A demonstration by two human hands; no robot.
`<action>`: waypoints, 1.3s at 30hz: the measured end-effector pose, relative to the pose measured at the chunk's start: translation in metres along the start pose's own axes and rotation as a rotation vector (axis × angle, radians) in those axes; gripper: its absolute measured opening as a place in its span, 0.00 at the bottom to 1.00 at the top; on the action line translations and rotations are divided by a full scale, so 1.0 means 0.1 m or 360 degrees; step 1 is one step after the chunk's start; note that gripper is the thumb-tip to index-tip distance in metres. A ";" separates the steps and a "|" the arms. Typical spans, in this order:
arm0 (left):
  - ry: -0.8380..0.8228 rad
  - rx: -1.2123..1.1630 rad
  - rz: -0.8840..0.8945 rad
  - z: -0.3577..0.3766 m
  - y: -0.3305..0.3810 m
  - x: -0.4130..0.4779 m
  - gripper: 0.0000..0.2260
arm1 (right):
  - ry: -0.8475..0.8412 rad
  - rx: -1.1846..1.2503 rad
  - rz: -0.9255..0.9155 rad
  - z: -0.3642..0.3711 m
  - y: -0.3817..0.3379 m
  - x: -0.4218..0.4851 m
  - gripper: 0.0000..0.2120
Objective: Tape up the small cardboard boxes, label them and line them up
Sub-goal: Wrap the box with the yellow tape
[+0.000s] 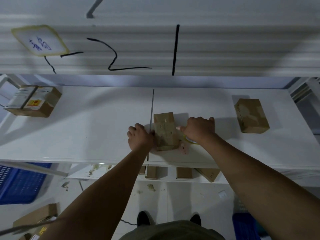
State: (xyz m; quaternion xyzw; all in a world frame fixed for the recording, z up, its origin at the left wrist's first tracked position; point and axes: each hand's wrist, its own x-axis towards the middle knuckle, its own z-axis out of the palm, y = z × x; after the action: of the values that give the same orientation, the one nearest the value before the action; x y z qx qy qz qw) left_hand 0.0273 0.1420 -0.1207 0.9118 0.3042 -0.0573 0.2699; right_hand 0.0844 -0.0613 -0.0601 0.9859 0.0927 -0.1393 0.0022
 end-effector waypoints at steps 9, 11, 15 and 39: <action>-0.0149 -0.1429 -0.0030 0.00 0.32 -0.36 0.14 | 0.0137 0.0089 0.0040 0.03 0.04 -0.10 0.25; -0.0182 -0.1489 0.0046 -0.06 0.37 -0.34 0.18 | 0.0160 0.0154 0.0063 0.02 0.06 -0.12 0.24; -0.0372 -0.1462 -0.0043 -0.16 0.34 -0.18 0.32 | 0.0211 0.0381 0.0073 0.01 0.14 -0.11 0.26; -0.0896 -0.2331 -0.0429 -0.29 -0.05 -0.02 0.22 | 0.0131 0.0756 0.0209 -0.12 0.49 0.03 0.28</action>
State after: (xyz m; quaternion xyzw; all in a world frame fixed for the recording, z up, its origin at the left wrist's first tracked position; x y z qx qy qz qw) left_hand 0.0214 0.1598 -0.0975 0.4092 0.2926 -0.1031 0.8581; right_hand 0.0992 -0.1089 -0.0503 0.9675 -0.0069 -0.1166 -0.2243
